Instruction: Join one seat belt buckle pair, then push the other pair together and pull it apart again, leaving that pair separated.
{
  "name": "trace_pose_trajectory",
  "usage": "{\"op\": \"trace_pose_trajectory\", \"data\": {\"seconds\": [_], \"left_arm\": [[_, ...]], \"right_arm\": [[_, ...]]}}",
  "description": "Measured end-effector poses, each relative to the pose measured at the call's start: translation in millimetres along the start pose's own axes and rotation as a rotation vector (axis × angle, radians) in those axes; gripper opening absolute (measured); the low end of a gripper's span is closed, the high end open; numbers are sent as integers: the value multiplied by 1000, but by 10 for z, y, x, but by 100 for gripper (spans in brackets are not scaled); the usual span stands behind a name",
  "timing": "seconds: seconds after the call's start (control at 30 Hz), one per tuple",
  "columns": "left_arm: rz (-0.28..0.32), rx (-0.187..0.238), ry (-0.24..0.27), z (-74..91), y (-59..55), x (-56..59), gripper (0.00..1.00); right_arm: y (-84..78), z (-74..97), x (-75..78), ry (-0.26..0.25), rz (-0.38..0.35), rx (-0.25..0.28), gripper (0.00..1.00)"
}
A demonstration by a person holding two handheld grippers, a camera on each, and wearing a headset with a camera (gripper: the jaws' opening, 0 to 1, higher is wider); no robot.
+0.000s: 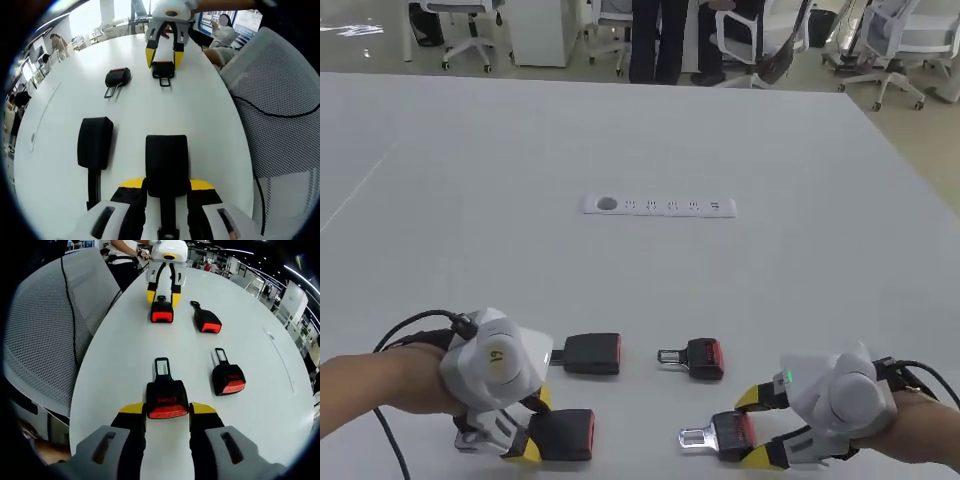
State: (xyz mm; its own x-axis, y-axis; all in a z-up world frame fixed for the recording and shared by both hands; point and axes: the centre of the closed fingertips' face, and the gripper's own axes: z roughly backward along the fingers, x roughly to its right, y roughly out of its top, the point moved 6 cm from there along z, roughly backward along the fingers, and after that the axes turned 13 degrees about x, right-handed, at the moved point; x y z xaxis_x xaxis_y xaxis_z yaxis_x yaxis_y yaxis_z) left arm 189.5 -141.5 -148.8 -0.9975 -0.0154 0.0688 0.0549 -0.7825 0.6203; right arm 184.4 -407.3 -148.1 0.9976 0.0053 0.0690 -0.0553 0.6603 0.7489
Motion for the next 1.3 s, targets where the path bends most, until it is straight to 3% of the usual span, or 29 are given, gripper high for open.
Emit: {"op": "trace_pose_trajectory", "data": {"seconds": [0.83,1.3], "left_arm": [[18,-42,-13,-26,-9,-10,32],[12,-50,-7,-39,-4,4,32]], "right_arm": [[-31,-60,15,-25,-66,4,31],[99,-199,-9,-31,-103,19,31]]}}
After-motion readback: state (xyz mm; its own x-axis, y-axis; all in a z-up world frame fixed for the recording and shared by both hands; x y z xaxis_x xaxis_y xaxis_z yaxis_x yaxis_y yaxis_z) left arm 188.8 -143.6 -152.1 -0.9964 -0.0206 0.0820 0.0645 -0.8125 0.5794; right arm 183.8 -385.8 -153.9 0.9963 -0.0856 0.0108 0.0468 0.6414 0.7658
